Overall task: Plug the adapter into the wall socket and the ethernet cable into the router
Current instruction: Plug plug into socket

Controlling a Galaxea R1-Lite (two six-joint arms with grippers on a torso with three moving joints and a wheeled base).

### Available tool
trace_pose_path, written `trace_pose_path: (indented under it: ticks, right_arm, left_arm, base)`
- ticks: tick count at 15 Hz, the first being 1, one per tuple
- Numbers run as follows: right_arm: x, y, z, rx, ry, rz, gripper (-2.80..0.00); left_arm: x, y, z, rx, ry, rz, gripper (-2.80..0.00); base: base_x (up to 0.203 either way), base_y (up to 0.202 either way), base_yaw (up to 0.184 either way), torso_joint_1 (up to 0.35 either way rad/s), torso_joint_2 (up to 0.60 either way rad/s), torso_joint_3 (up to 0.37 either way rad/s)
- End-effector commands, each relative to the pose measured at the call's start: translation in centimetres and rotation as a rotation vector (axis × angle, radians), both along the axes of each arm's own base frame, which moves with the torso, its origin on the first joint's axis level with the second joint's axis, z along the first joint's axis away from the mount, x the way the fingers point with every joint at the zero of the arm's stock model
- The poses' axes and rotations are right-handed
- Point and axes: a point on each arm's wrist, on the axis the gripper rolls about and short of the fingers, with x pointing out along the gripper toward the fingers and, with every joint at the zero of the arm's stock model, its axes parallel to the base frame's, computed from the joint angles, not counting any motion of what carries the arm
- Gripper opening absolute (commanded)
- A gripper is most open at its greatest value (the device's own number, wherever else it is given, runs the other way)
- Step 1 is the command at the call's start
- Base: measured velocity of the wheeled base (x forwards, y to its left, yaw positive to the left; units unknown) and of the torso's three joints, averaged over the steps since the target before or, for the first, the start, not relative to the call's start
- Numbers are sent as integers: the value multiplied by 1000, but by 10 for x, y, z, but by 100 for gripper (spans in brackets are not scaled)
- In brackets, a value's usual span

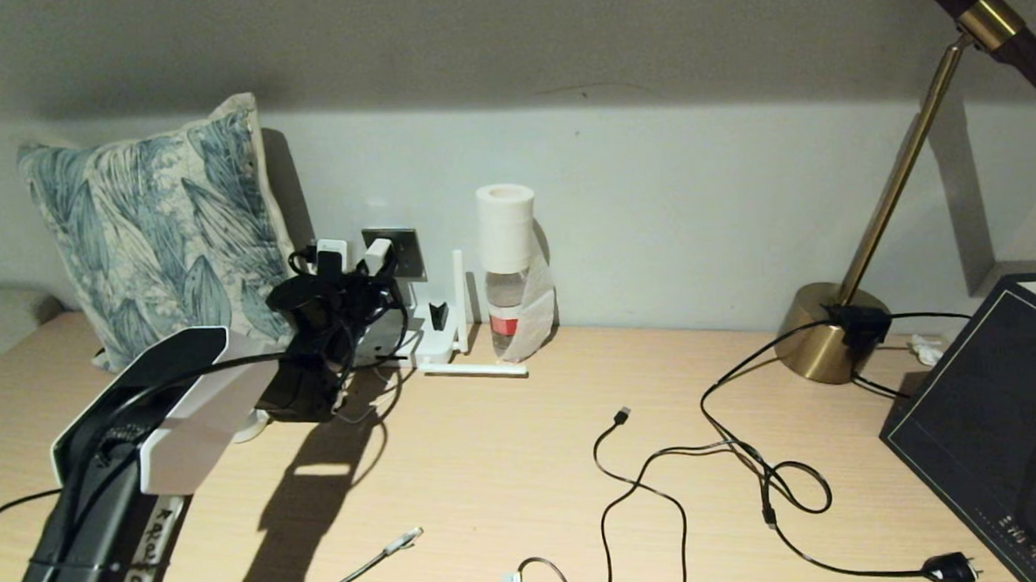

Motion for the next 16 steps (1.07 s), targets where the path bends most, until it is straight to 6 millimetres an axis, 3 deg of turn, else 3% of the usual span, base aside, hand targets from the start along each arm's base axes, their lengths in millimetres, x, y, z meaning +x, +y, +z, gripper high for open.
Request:
trace_pose_path:
  ticks: [1,7,16]
  right_arm:
    - [3,0,-10,0,36,1,-280]
    - [3,0,-10,0,36,1,-280]
    - [3,0,-10,0,36,1,-280]
  left_arm:
    - [1,0,0,-1,-9,0,-280]
    - [2,0,2,-7,-18,15,-280]
    - [6,-16,-3,-43,-30,19,-280]
  base:
    - [0,0,0,0,0,0]
    - [0,0,0,0,0,0]
    - [0,0,0,0,0,0]
